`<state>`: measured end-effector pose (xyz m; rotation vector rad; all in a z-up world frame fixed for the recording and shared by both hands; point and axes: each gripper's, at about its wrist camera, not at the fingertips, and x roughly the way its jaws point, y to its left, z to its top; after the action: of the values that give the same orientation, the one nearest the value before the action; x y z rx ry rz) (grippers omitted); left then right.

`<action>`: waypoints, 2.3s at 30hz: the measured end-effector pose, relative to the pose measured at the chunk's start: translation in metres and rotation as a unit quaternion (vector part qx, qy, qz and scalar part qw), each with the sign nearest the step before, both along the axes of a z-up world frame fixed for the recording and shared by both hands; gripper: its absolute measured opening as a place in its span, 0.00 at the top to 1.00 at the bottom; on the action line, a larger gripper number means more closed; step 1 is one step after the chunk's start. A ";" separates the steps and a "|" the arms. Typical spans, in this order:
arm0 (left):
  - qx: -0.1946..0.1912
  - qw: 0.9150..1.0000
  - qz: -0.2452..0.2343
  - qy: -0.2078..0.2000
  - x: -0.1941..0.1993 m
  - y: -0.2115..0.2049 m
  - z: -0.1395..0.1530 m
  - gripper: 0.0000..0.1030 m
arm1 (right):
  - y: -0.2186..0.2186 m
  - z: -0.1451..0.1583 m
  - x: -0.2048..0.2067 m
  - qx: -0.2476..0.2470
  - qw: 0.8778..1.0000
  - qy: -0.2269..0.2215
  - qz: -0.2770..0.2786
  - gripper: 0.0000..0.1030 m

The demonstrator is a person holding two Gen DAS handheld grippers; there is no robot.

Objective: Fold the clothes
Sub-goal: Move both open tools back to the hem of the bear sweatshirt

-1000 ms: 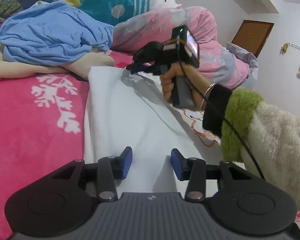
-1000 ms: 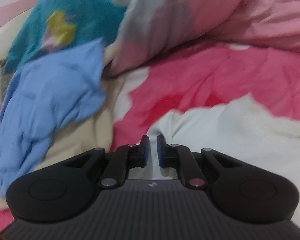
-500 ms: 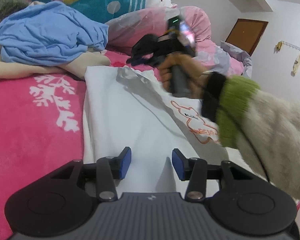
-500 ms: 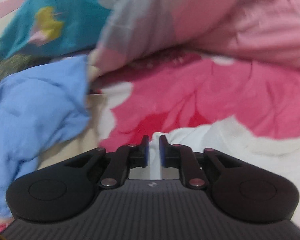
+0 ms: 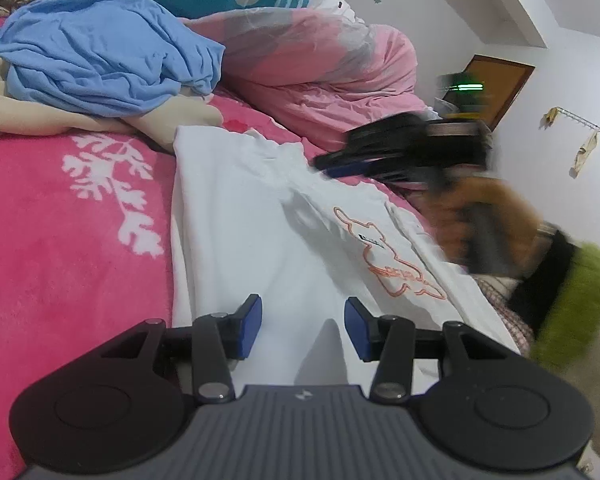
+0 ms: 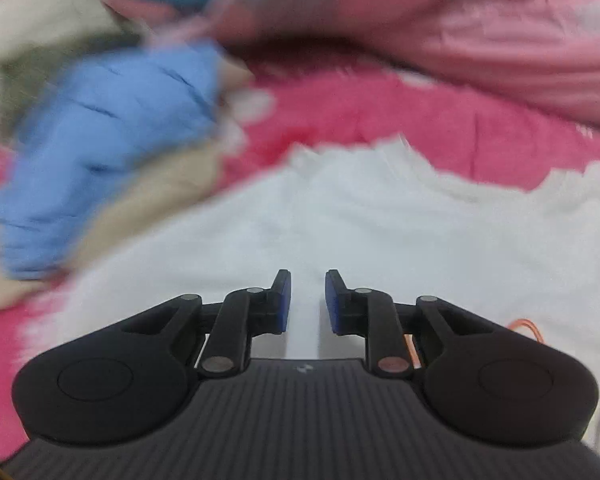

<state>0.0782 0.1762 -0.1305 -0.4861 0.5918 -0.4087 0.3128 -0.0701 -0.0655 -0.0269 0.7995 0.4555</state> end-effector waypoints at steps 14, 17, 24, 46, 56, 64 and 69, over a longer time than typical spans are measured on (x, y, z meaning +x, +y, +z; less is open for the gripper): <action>0.052 0.998 0.012 -0.046 -0.027 -0.013 0.023 0.50 | -0.077 0.003 -0.171 0.103 0.994 0.021 0.039 0.80; 0.102 0.991 -0.031 -0.074 -0.054 -0.033 0.039 0.47 | -0.091 0.013 -0.216 0.120 0.991 -0.006 0.062 0.80; 0.302 0.944 -0.096 -0.086 -0.098 -0.114 0.011 0.44 | -0.096 -0.054 -0.258 0.068 0.996 0.006 0.053 0.80; 0.244 0.969 -0.032 0.016 -0.104 -0.151 0.050 0.23 | -0.281 -0.041 -0.345 0.115 0.969 -0.077 -0.203 0.66; 0.128 0.990 0.007 0.052 -0.117 -0.149 0.077 0.04 | -0.292 0.007 -0.373 0.109 0.957 -0.152 -0.222 0.01; 0.174 0.984 0.032 0.031 -0.129 -0.158 0.091 0.00 | -0.276 0.008 -0.364 0.065 0.957 -0.133 -0.249 0.01; 0.177 0.983 0.036 0.025 -0.132 -0.157 0.092 0.00 | -0.269 0.009 -0.364 0.039 0.958 -0.125 -0.257 0.01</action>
<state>-0.0537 0.0188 -0.0389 -0.1767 0.6771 -0.2161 -0.0513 -0.3389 -0.0569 0.1897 0.5104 -0.0129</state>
